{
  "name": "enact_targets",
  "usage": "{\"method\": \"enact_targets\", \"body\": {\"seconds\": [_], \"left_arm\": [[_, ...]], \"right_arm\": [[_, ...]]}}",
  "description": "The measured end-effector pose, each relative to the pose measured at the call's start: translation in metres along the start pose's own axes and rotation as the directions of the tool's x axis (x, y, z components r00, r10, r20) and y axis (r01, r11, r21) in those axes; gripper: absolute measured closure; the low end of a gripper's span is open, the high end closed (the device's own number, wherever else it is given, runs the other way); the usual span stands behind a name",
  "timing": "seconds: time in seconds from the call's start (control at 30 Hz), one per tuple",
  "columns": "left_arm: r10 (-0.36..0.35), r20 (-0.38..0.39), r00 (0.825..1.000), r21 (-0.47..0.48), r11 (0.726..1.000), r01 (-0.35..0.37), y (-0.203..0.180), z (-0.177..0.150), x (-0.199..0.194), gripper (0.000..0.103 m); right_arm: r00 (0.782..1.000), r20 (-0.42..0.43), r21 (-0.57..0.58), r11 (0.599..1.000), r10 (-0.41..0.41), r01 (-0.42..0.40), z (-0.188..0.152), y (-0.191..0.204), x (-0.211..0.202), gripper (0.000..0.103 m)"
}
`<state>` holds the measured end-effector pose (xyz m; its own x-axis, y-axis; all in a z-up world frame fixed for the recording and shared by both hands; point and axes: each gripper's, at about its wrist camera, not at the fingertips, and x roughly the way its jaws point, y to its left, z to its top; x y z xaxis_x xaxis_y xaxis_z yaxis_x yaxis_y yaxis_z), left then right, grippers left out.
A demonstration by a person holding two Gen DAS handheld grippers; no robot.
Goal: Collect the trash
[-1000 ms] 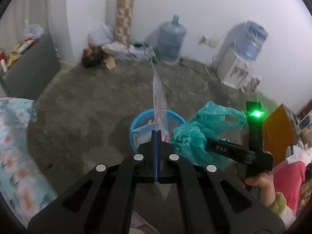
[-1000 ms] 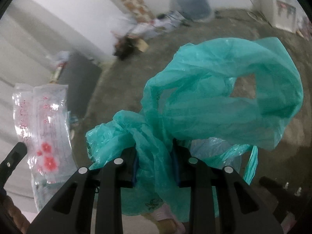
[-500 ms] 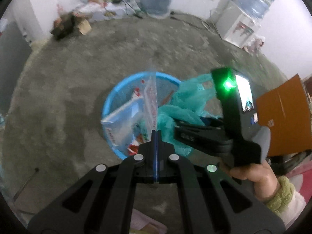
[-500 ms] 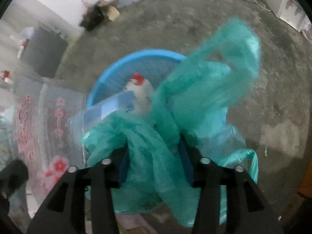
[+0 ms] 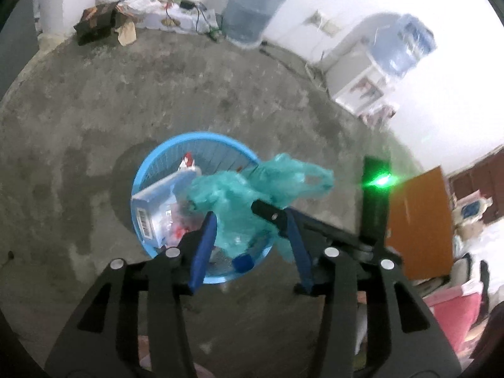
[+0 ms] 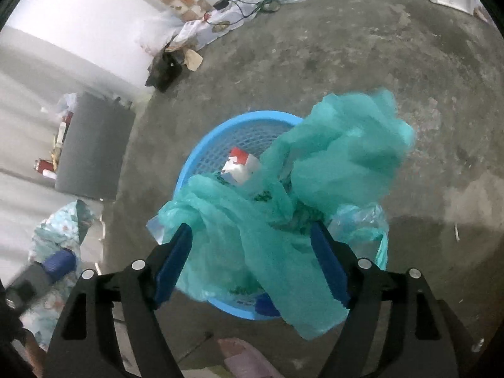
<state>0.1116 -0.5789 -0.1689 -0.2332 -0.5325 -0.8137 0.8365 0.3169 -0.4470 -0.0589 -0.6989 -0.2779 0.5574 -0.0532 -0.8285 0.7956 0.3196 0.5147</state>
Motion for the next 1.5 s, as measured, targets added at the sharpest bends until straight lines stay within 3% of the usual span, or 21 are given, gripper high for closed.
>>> {"method": "enact_targets", "body": {"seconds": [0.13,0.27,0.3,0.4,0.63,0.87,1.03,1.1,1.17,1.23,1.33,1.37,1.5], "left_arm": [[-0.017,0.067,0.998,-0.033,0.999,0.019,-0.001,0.001,-0.035,0.058],[-0.003,0.144,0.99,-0.042,0.999,0.009,-0.003,-0.001,-0.081,0.044],[0.001,0.171,0.985,-0.049,0.999,0.007,-0.003,-0.004,-0.097,0.041],[0.016,0.234,0.972,-0.061,0.998,-0.001,-0.004,-0.014,-0.143,0.035],[0.084,0.405,0.911,-0.104,0.994,-0.045,-0.005,-0.062,-0.258,0.023],[0.164,0.503,0.849,-0.171,0.981,-0.088,-0.008,-0.131,-0.349,0.018],[0.3,0.548,0.781,-0.291,0.944,-0.158,-0.016,-0.188,-0.405,0.012],[0.372,0.56,0.741,-0.345,0.917,-0.199,-0.019,-0.211,-0.425,0.011],[0.437,0.575,0.691,-0.382,0.891,-0.245,-0.022,-0.234,-0.443,0.009],[0.527,0.581,0.621,-0.43,0.846,-0.315,-0.027,-0.257,-0.461,0.009],[0.611,0.563,0.556,-0.489,0.789,-0.372,-0.032,-0.283,-0.475,0.009],[0.628,0.554,0.547,-0.508,0.775,-0.376,-0.03,-0.291,-0.478,0.009],[0.705,0.463,0.537,-0.604,0.695,-0.391,-0.021,-0.321,-0.478,0.009]], "right_arm": [[1.0,0.01,-0.005,1.0,0.002,-0.002,0.0,0.004,-0.009,0.027],[1.0,-0.007,-0.009,1.0,0.016,-0.016,-0.001,0.009,-0.009,0.007],[0.999,-0.038,-0.01,1.0,0.015,-0.015,-0.002,0.008,-0.003,0.007],[0.992,-0.102,0.0,0.997,-0.081,0.081,-0.004,0.002,0.013,0.007],[0.999,0.045,0.067,0.998,-0.017,0.013,-0.021,0.006,-0.042,0.007],[0.978,0.181,-0.073,0.993,0.1,-0.088,-0.052,0.074,-0.118,0.007],[0.958,0.211,-0.295,0.947,0.196,-0.128,-0.091,0.154,-0.171,0.007],[0.949,0.211,-0.377,0.915,0.233,-0.141,-0.109,0.185,-0.19,0.007],[0.939,0.217,-0.492,0.861,0.266,-0.13,-0.135,0.224,-0.213,0.007],[0.931,0.218,-0.57,0.812,0.293,-0.122,-0.156,0.25,-0.231,0.007],[0.917,0.214,-0.677,0.728,0.337,-0.109,-0.198,0.287,-0.259,0.006],[0.916,0.207,-0.699,0.707,0.343,-0.107,-0.208,0.293,-0.264,0.006],[0.921,0.177,-0.764,0.638,0.348,-0.094,-0.252,0.312,-0.279,0.006]]}}
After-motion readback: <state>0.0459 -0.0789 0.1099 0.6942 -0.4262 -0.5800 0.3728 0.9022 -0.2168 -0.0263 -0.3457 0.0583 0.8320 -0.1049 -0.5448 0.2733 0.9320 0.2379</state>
